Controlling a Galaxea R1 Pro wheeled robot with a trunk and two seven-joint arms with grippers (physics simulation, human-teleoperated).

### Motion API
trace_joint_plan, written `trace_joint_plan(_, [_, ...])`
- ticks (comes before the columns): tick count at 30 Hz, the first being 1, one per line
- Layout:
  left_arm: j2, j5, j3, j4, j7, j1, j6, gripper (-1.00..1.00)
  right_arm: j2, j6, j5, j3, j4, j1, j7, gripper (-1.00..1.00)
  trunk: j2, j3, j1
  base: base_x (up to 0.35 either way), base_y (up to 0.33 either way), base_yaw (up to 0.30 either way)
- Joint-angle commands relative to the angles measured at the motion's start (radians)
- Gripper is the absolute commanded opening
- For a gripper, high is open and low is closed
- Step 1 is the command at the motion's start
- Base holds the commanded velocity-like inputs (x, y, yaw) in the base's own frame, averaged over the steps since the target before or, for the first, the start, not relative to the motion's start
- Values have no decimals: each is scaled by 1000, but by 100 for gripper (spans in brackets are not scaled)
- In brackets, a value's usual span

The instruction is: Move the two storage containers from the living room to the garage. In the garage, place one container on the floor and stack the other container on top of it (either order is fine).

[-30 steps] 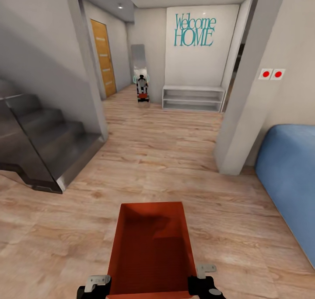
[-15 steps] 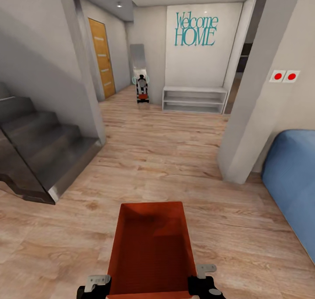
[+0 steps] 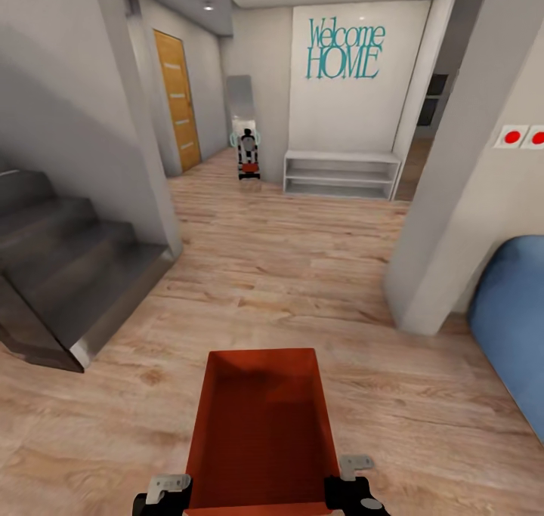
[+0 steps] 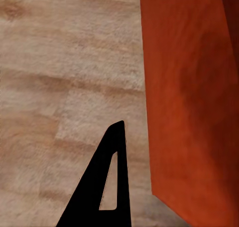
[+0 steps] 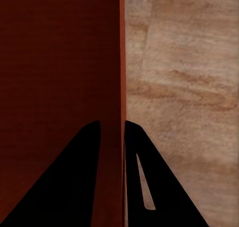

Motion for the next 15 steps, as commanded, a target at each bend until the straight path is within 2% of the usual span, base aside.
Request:
trace_joint_plan(1, [0, 3, 8, 1, 1, -1, -3, -100, 0, -3, 2, -4, 0, -1, -6, -100, 0, -1, 1, 346, 0, 134])
trace_joint_plan(10, [1, 3, 7, 1, 1, 0, -3, -100, 0, -3, 2, -4, 0, -1, -6, -100, 0, -1, 1, 346, 0, 182])
trace_joint_plan(15, [0, 3, 8, 1, 1, -1, -3, -100, 0, -3, 2, -4, 0, -1, -6, -100, 0, -1, 1, 346, 0, 48])
